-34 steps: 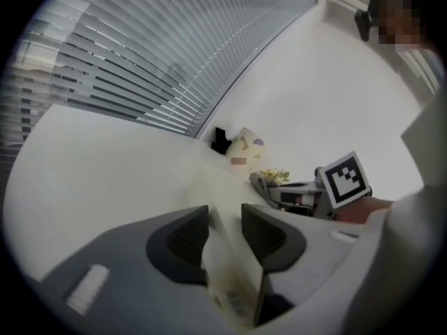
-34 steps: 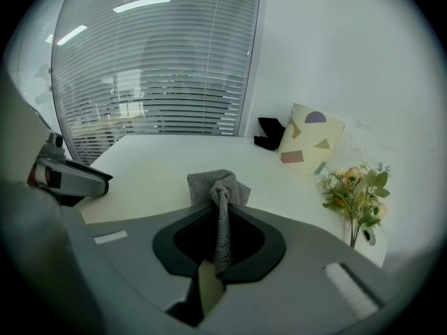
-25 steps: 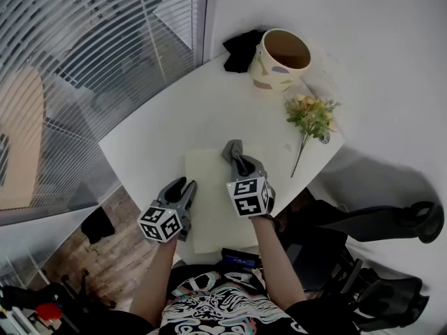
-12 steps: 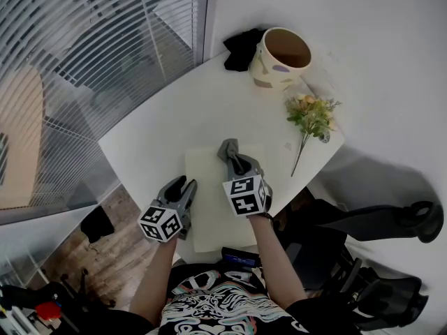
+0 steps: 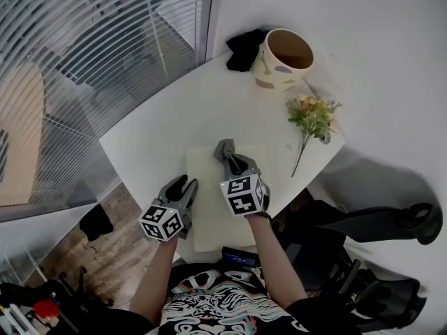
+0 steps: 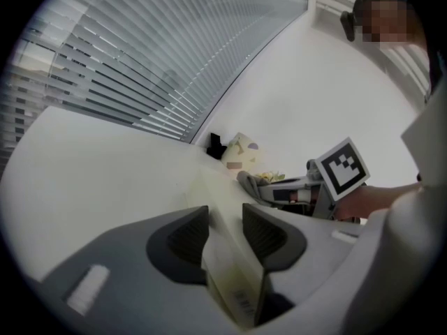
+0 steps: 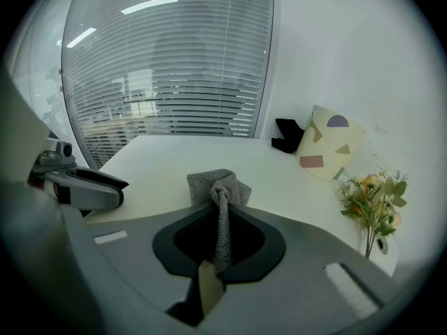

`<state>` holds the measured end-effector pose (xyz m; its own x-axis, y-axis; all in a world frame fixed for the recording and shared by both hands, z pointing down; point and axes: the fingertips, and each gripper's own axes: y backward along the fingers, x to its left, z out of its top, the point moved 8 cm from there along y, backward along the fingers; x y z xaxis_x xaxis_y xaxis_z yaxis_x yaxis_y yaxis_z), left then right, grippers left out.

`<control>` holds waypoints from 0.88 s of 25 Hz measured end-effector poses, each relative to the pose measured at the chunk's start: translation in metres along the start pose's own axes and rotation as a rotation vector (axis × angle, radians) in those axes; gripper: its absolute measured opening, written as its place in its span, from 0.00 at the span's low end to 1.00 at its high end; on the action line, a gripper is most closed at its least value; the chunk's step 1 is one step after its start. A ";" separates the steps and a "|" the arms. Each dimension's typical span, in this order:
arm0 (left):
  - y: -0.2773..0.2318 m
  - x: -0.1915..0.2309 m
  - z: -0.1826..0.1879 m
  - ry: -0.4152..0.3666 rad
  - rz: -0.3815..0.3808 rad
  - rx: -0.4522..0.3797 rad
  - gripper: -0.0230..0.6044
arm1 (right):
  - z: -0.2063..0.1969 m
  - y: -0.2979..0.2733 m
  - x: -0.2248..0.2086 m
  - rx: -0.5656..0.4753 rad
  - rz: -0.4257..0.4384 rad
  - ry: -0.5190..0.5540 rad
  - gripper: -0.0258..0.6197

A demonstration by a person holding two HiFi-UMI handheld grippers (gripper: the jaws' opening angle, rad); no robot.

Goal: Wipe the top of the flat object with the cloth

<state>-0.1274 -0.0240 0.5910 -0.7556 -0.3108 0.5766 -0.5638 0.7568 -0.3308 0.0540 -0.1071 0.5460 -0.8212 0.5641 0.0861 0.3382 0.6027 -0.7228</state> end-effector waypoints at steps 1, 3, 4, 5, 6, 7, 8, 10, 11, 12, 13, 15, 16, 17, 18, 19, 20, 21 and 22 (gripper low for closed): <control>0.000 0.000 0.000 0.000 0.000 0.000 0.32 | 0.000 0.000 0.001 -0.001 0.001 0.000 0.07; 0.000 0.000 0.000 0.000 0.000 0.000 0.32 | 0.001 -0.001 0.002 -0.001 0.003 0.001 0.07; 0.000 0.000 0.000 0.000 0.000 -0.001 0.32 | 0.001 -0.001 0.003 -0.001 0.004 0.003 0.07; 0.000 0.000 0.000 -0.001 0.000 -0.001 0.32 | 0.001 -0.001 0.003 -0.001 0.005 0.005 0.07; 0.000 0.000 0.000 -0.002 0.000 -0.002 0.32 | 0.002 -0.001 0.004 0.000 0.006 0.007 0.07; 0.000 0.000 0.000 -0.002 0.000 -0.002 0.32 | 0.002 -0.001 0.005 0.001 0.007 0.009 0.07; 0.000 0.000 0.000 -0.003 0.000 -0.002 0.32 | 0.002 -0.001 0.006 0.001 0.009 0.011 0.07; 0.001 0.000 0.000 -0.003 0.000 -0.003 0.32 | 0.003 -0.002 0.008 0.000 0.011 0.014 0.07; 0.001 0.000 0.000 -0.002 0.000 -0.003 0.32 | 0.003 -0.002 0.008 -0.001 0.012 0.015 0.07; 0.001 0.000 0.000 -0.001 0.000 -0.003 0.32 | 0.004 -0.002 0.009 -0.002 0.014 0.015 0.07; 0.001 0.000 0.000 -0.001 0.000 -0.003 0.32 | 0.004 -0.002 0.009 -0.003 0.016 0.015 0.07; 0.001 0.000 0.000 0.000 0.000 -0.002 0.32 | 0.005 -0.003 0.011 -0.004 0.020 0.018 0.07; 0.001 0.000 0.000 0.000 0.000 -0.002 0.32 | 0.005 -0.003 0.012 -0.003 0.023 0.020 0.07; 0.001 0.000 0.001 0.000 0.000 -0.003 0.32 | 0.006 -0.003 0.013 -0.003 0.025 0.022 0.07; 0.001 0.000 0.001 0.000 0.000 -0.003 0.32 | 0.006 -0.004 0.014 -0.003 0.027 0.024 0.07; 0.001 0.000 0.000 0.000 0.001 -0.004 0.32 | 0.007 -0.004 0.015 -0.003 0.028 0.027 0.07; 0.001 0.000 0.000 0.000 0.001 -0.004 0.32 | 0.007 -0.004 0.016 -0.004 0.029 0.030 0.07; 0.001 0.000 0.000 -0.001 0.001 -0.004 0.32 | 0.007 -0.005 0.017 -0.005 0.030 0.032 0.07; 0.001 0.000 0.000 -0.001 0.001 -0.004 0.32 | 0.007 -0.005 0.018 -0.006 0.031 0.034 0.07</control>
<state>-0.1278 -0.0233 0.5908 -0.7563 -0.3109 0.5756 -0.5619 0.7594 -0.3280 0.0344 -0.1045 0.5461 -0.7942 0.6014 0.0874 0.3657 0.5878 -0.7216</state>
